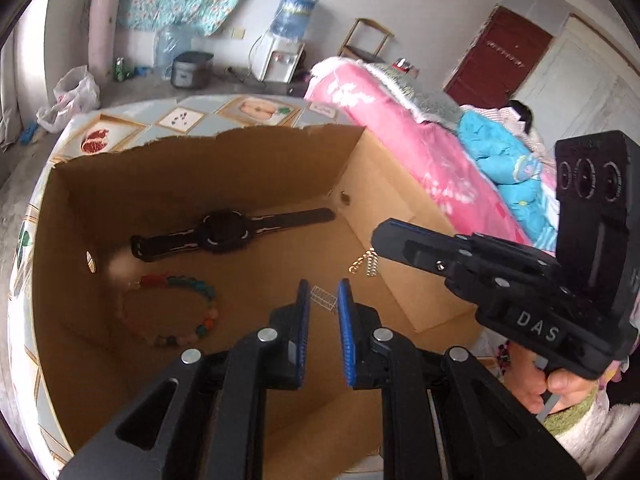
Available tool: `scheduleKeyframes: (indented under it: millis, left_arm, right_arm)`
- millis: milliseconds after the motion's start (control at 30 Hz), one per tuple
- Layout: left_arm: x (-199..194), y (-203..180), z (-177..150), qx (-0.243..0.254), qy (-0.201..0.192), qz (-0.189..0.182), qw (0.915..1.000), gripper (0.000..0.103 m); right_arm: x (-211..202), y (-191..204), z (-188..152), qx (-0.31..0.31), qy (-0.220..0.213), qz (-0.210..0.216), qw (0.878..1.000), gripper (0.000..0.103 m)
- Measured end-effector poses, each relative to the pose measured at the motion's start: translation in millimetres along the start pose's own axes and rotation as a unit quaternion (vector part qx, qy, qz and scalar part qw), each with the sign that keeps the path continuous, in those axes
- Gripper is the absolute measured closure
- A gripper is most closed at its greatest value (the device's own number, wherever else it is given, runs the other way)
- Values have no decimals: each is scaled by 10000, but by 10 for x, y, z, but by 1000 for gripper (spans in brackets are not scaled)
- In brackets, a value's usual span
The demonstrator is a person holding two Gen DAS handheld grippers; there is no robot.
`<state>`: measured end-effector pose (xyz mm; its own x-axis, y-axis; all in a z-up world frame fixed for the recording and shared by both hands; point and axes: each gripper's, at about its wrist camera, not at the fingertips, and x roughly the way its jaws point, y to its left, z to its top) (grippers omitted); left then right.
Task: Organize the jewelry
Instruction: 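Carry the earring over the box and open the right gripper, then withdraw the right gripper from the box back over the table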
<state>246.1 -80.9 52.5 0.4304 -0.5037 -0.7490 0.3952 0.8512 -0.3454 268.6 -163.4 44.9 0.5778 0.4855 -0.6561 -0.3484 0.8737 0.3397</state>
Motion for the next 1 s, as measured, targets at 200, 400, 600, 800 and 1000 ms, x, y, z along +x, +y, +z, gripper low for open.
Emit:
scheduleKeyframes:
  millis: [200,400,600,800,1000]
  left_arm:
    - [151,158,24,-390,115,-101,9991,80]
    - [9,245,-8,-534,-125,-107,9984,78]
    - [-367,231,-62,-524,-539,-27,9972,78]
    - [-906,55,-406,42,-892,409,9952,62]
    - [-1310,-46,-977,436,-864,875,9914,32]
  right_arm:
    - [-155,-159,-27,142,-101,-193,9997,98]
    - [-387,-243,-50,295,-339,-260,9987,95]
    - [-689,-203,-112,301,-637,-406,9967,74]
    - [-1071,-58,-323,168,-852,-352,9956,64]
    - [-1372,207,-706,-244,-874,-153,9958,52]
